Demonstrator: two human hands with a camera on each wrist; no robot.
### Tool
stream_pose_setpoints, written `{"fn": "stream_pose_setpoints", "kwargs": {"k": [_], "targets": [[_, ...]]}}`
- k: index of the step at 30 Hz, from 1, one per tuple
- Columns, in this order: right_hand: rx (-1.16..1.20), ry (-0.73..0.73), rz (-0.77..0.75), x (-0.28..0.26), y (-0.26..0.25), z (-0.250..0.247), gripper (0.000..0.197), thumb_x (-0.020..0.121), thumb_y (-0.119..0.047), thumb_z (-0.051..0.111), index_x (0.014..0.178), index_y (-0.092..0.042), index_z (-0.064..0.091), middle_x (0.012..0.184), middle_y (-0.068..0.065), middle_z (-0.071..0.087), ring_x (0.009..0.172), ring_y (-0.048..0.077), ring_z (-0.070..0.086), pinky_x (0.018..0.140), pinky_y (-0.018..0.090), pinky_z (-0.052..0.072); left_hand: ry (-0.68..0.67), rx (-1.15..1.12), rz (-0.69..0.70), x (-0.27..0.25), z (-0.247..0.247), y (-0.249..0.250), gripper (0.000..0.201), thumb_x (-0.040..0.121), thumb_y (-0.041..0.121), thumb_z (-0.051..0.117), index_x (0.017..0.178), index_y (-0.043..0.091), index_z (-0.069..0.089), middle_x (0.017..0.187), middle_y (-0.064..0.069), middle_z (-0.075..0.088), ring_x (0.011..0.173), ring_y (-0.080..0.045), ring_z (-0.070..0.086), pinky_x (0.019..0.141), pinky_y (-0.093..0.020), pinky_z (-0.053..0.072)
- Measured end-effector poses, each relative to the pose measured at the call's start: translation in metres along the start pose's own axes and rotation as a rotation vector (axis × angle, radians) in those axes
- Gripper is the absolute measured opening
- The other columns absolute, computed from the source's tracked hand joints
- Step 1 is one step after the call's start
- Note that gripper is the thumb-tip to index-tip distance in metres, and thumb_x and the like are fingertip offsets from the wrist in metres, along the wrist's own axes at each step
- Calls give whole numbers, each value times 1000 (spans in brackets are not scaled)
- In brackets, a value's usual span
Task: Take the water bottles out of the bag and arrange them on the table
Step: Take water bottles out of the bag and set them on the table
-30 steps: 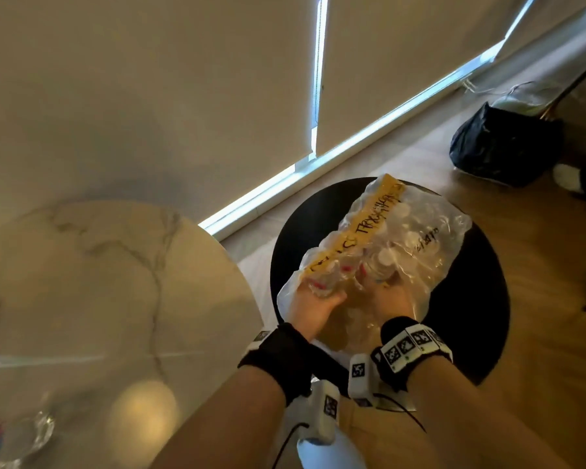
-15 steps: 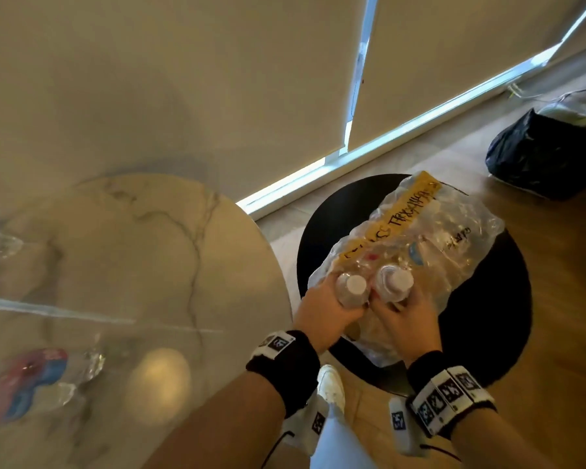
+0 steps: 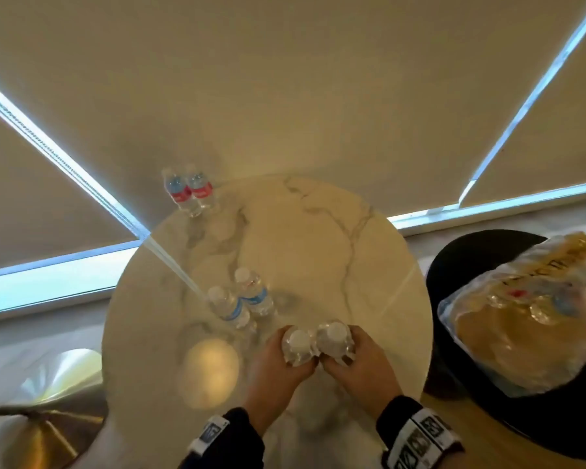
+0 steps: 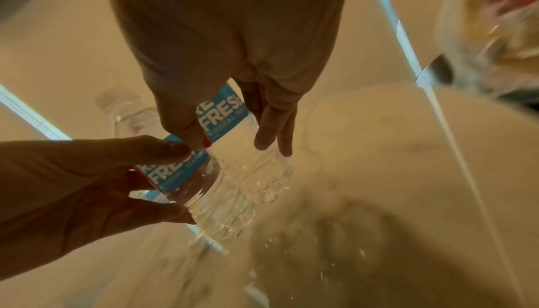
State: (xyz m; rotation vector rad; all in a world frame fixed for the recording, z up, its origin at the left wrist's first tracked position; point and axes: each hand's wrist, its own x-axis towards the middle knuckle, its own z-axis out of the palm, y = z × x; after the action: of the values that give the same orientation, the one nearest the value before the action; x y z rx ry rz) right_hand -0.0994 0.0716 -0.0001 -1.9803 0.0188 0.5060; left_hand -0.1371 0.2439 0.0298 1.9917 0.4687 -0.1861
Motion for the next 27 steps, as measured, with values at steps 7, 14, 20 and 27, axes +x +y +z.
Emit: {"fn": "stream_pose_setpoints", "kwargs": {"k": [7,14,20,27], "targets": [[-57,-106,-12,30,-45,111,54,67,-47,75,114,-25,59,108,-5,69,98,16,68,85,35,57,131,32,-100,6,-91,-54,42,72,35,86,108,34,65,97,16,74,86,5,67,65,-8,48],[-168,-194,-5,36,-42,105,81,65,-58,76,134,-26,48,130,-7,58,117,16,59,97,36,51,70,57,-135,9,-104,-59,36,74,32,86,102,38,65,97,21,72,98,-3,70,71,-13,50],[-100,-52,72,12,-14,22,44,81,-50,69,117,-29,56,113,-12,63,98,7,64,81,20,52,-177,611,-317,-11,-79,-85,45,85,53,67,116,20,67,110,3,74,106,-18,68,91,-28,53],[-68,525,322,4,80,-150,14,95,-33,57,96,-19,57,86,3,68,83,23,66,73,32,51,-438,765,92,5,55,13,58,78,73,42,118,36,59,103,16,64,102,-3,64,93,-21,48]]}}
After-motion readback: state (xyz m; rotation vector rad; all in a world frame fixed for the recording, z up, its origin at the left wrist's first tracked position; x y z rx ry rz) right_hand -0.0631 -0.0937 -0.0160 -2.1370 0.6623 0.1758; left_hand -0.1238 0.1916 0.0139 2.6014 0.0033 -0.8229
